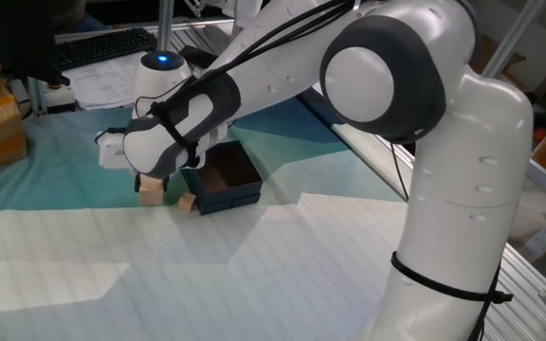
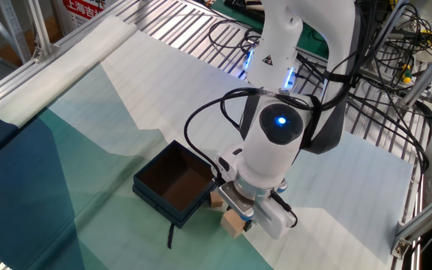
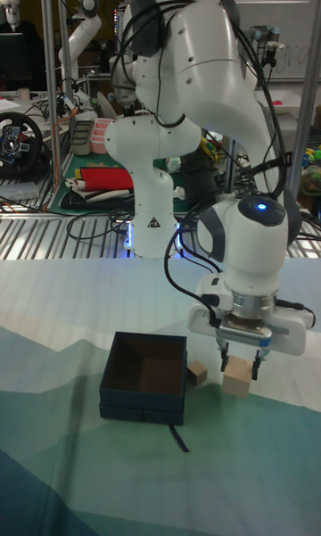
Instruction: Take everything out of the gift box
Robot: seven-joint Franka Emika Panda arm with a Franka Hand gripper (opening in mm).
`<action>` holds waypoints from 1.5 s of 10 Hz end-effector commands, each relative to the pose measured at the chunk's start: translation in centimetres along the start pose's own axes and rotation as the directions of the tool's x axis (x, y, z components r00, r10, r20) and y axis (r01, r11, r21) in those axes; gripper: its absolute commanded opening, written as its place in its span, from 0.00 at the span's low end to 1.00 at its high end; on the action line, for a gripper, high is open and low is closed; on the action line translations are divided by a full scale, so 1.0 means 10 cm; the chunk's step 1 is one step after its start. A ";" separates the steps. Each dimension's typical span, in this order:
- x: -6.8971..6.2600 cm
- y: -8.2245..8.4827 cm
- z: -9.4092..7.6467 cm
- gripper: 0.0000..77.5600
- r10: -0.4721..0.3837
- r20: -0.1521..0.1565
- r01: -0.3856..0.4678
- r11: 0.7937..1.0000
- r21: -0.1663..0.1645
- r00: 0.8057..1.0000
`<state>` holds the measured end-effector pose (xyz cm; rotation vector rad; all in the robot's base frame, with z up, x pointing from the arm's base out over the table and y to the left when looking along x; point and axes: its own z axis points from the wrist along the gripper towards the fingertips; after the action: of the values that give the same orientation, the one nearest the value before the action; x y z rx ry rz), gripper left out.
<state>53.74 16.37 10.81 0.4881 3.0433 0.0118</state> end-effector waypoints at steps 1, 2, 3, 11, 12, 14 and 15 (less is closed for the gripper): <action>0.00 0.00 0.03 0.02 -0.014 0.016 0.014 1.000 0.003 1.000; 0.01 0.00 0.03 0.02 -0.013 0.018 0.013 1.000 0.003 1.000; 0.01 0.00 0.04 1.00 -0.013 0.018 0.013 1.000 0.003 1.000; 0.01 0.00 0.04 1.00 -0.013 0.018 0.013 1.000 0.003 1.000; 0.04 -0.12 -0.21 1.00 -0.044 -0.011 0.044 0.999 0.010 0.999; 0.06 -0.17 -0.30 1.00 -0.056 -0.023 0.056 0.998 0.013 0.998; 0.06 -0.17 -0.31 1.00 -0.057 -0.023 0.057 0.998 0.014 0.998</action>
<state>53.18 15.85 11.32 0.4426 3.0509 -0.0023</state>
